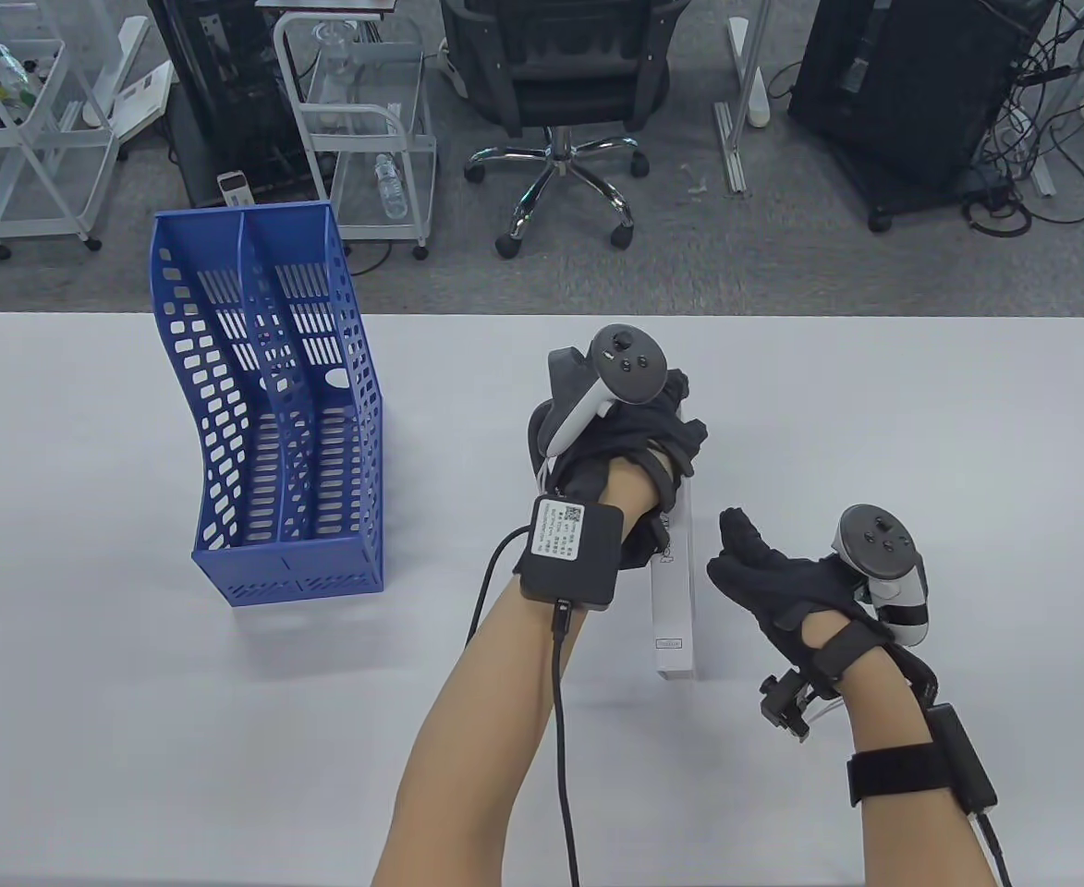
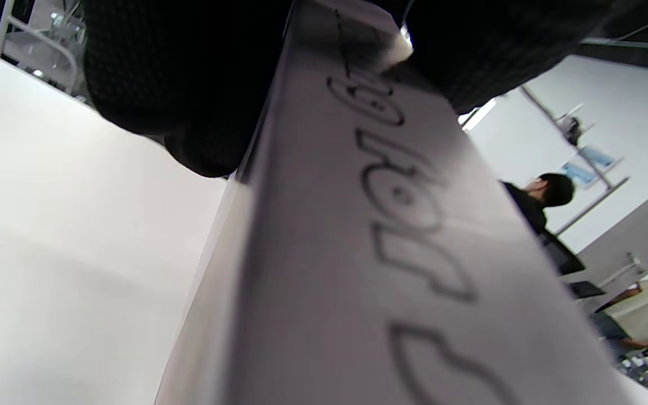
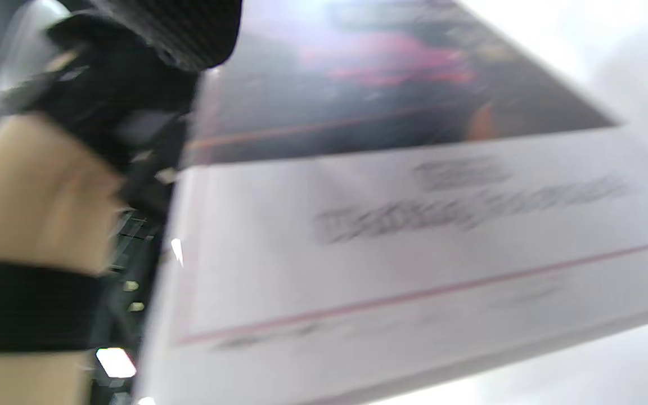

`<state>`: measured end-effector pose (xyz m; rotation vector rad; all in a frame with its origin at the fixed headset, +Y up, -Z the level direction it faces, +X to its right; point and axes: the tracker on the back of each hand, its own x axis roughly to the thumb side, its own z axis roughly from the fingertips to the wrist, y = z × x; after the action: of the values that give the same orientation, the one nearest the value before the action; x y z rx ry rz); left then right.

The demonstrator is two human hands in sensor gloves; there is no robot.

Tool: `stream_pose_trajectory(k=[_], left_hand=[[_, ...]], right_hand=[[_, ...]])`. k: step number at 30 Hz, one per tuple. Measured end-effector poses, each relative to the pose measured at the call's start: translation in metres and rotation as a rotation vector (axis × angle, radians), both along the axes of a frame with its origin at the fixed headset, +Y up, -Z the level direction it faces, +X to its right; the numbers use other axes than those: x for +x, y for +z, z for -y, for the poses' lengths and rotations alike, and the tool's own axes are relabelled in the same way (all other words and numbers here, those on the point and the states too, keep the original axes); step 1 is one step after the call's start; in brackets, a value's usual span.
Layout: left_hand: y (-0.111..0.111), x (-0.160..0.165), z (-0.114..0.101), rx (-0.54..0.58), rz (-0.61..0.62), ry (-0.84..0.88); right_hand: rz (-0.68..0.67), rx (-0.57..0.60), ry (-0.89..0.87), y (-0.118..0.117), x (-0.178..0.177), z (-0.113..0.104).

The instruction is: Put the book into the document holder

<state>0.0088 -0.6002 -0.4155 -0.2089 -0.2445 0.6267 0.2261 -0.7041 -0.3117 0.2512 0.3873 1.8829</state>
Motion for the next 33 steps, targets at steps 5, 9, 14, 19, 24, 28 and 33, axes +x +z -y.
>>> stream_pose_trajectory(k=[5,9,14,19,24,28,33], left_hand=[[0.036,-0.031,-0.026,0.26,0.04,0.077],[0.077,-0.061,-0.046,0.573,0.059,0.154],[0.119,-0.103,-0.061,0.781,0.032,0.106],[0.147,-0.148,-0.066,0.917,-0.03,-0.017],[0.163,-0.191,-0.071,0.998,-0.113,-0.083],[0.171,-0.225,-0.085,1.046,-0.208,-0.13],[0.171,-0.249,-0.094,1.088,-0.3,-0.2]], right_hand=[[0.036,0.159,0.328,0.001,-0.009,-0.004],[0.034,0.265,0.497,0.004,-0.024,-0.007],[0.0,0.336,0.573,0.007,-0.038,-0.01],[-0.011,0.332,0.587,0.008,-0.041,-0.008],[-0.014,0.319,0.591,0.008,-0.041,-0.006],[-0.016,0.318,0.593,0.008,-0.041,-0.007],[-0.015,0.311,0.594,0.008,-0.041,-0.007]])
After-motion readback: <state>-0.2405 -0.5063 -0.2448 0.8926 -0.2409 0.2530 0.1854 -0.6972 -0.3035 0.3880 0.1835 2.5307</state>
